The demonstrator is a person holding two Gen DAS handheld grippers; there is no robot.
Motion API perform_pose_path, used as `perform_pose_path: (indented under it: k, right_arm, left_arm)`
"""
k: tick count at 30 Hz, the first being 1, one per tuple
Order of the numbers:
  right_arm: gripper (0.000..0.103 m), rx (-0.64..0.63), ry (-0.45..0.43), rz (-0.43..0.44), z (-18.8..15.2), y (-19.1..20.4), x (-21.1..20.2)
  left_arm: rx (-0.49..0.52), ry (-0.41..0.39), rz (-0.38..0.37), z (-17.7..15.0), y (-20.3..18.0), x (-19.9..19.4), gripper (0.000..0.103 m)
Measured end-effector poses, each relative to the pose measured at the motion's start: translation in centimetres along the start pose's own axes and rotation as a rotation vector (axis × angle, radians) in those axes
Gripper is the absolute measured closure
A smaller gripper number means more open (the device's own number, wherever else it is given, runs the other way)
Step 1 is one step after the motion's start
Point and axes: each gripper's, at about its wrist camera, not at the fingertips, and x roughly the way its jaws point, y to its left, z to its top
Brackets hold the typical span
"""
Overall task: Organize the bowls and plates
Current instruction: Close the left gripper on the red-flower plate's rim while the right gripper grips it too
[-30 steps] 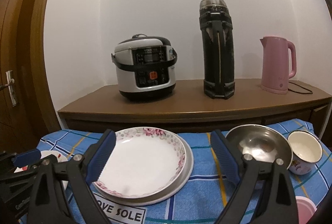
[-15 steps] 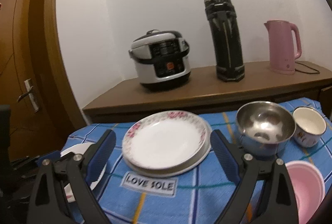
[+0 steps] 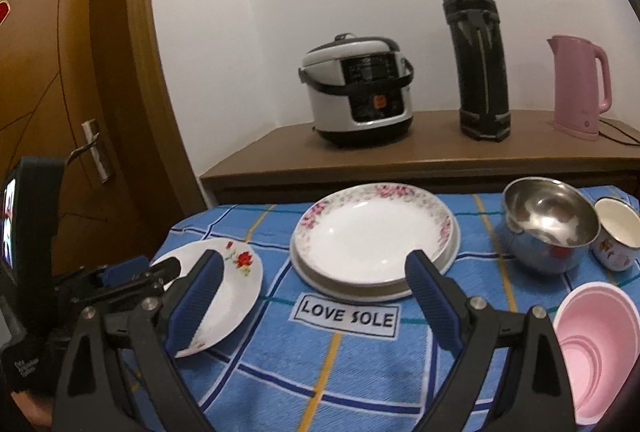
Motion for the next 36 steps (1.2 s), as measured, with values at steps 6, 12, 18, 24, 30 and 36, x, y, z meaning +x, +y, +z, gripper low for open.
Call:
perform_pose_path:
  k: [6, 12, 18, 24, 30, 36]
  right_arm:
    - [0.018, 0.003, 0.046, 0.043, -0.5, 0.7, 0.7]
    - [0.024, -0.013, 0.098, 0.084, -1.1, 1.7, 1.5]
    - [0.024, 0.022, 0.148, 0.120, -1.5, 1.6, 2.6]
    - [0.024, 0.078, 0.213, 0.152, -2.0, 1.4, 4.1]
    - [0.024, 0.082, 0.274, 0.158, -2.6, 1.7, 5.5]
    - [0.024, 0.100, 0.321, 0.170, -3.0, 1.7, 6.5]
  left_arm:
    - [-0.018, 0.030, 0.019, -0.2, 1.8, 0.7, 0.063]
    - [0.001, 0.053, 0.035, -0.2, 2.8, 1.7, 0.063]
    - [-0.018, 0.088, 0.004, 0.1, 4.4, 3.2, 0.063]
    - [-0.029, 0.112, 0.016, 0.2, 5.3, 4.4, 0.063]
    - [-0.031, 0.128, 0.028, 0.3, 6.1, 5.3, 0.063]
    - [-0.029, 0.136, 0.041, 0.9, 7.3, 6.2, 0.063]
